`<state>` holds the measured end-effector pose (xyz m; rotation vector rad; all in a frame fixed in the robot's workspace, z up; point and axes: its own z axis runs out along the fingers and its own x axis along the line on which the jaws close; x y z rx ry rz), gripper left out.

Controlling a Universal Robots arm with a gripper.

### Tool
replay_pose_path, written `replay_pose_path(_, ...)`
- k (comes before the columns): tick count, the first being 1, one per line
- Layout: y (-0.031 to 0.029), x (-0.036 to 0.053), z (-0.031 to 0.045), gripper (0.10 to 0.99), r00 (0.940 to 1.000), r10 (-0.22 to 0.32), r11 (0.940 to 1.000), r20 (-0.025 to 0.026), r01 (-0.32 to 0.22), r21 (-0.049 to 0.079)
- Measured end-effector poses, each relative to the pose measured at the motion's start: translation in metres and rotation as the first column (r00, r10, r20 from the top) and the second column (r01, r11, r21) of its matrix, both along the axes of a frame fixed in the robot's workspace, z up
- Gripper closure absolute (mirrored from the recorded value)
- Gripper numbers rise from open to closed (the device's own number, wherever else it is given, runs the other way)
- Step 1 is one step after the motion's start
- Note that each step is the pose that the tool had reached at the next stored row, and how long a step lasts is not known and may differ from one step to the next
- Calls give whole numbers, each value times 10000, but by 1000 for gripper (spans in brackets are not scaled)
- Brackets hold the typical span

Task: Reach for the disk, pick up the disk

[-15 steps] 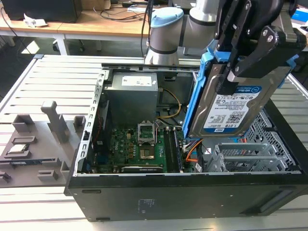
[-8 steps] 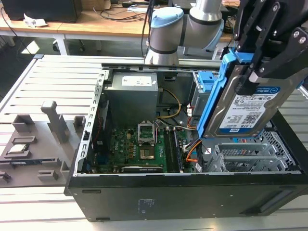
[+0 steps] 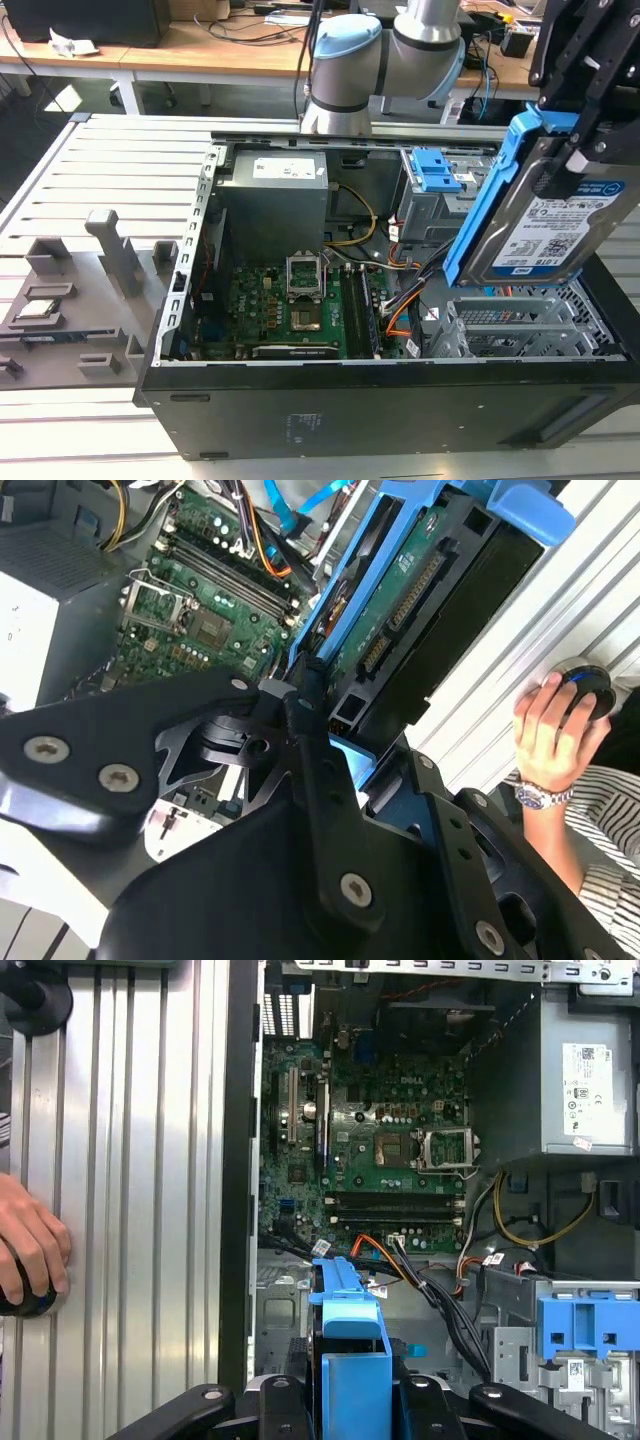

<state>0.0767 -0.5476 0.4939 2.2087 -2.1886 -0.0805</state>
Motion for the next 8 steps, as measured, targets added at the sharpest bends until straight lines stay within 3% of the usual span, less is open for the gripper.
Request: replay_pose_path(8, 0, 214, 0, 722, 10000, 1, 10000, -20, -1, 0)
